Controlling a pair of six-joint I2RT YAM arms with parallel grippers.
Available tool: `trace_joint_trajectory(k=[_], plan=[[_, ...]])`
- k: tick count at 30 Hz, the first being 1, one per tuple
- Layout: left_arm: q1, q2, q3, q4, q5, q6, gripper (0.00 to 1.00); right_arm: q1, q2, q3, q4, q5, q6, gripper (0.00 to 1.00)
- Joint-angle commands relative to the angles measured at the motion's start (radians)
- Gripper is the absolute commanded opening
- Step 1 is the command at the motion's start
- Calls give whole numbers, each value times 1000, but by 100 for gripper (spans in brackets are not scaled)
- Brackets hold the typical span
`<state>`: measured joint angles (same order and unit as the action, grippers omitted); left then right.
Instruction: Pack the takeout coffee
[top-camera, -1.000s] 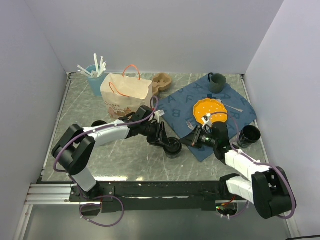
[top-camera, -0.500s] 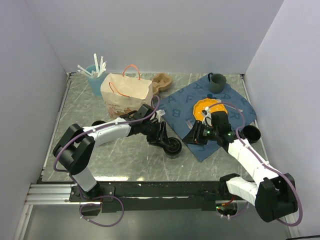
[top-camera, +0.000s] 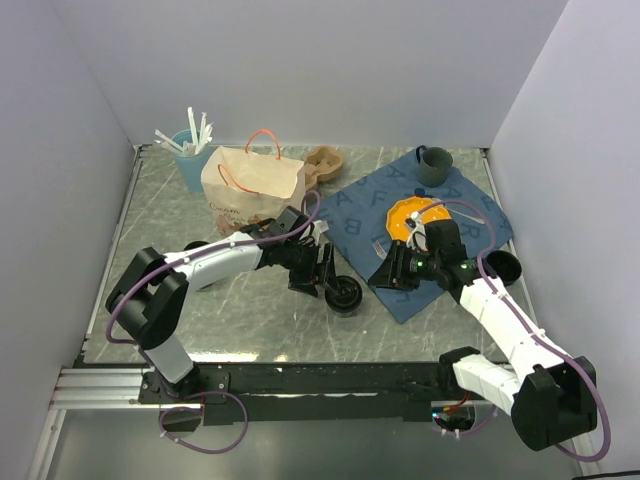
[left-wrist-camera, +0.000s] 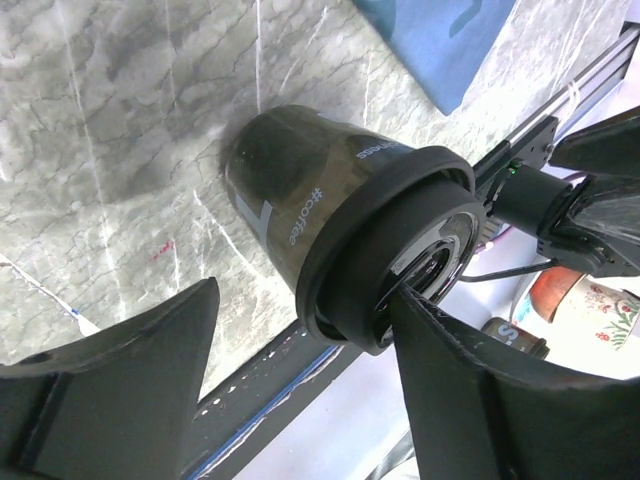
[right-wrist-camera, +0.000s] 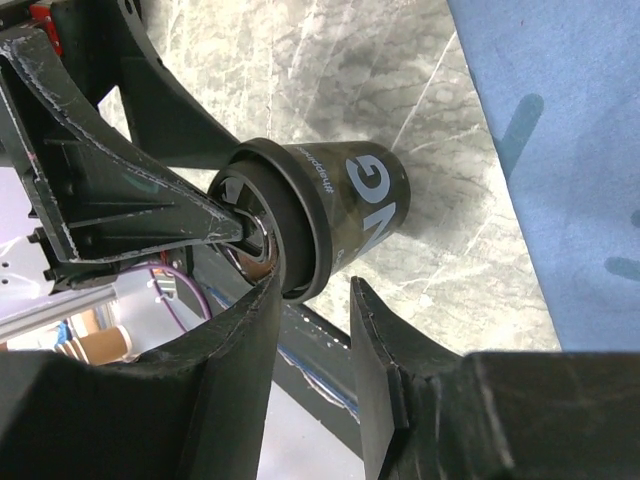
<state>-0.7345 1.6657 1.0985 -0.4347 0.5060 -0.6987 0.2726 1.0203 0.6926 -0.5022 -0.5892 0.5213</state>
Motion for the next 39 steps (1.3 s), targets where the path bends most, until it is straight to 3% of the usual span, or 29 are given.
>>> trace_joint_trajectory(k=[1,13,18,22,26,39], plan=[[-5,-41,40,-27,-20,27,78,7,-25,44,-16,22,-17,42],[-5,-44,130,-39,-40,41,89,22,-14,68,-39,49,-23,42],[-5,-90,136,-134,-164,76,84,82,32,172,-102,126,-14,39],[-5,-164,71,-127,-250,79,71,151,86,243,-101,134,5,32],[-5,-202,-26,-43,-210,68,63,186,136,243,-38,62,46,22],[-6,-142,-104,143,-112,38,57,191,264,170,27,43,46,19]])
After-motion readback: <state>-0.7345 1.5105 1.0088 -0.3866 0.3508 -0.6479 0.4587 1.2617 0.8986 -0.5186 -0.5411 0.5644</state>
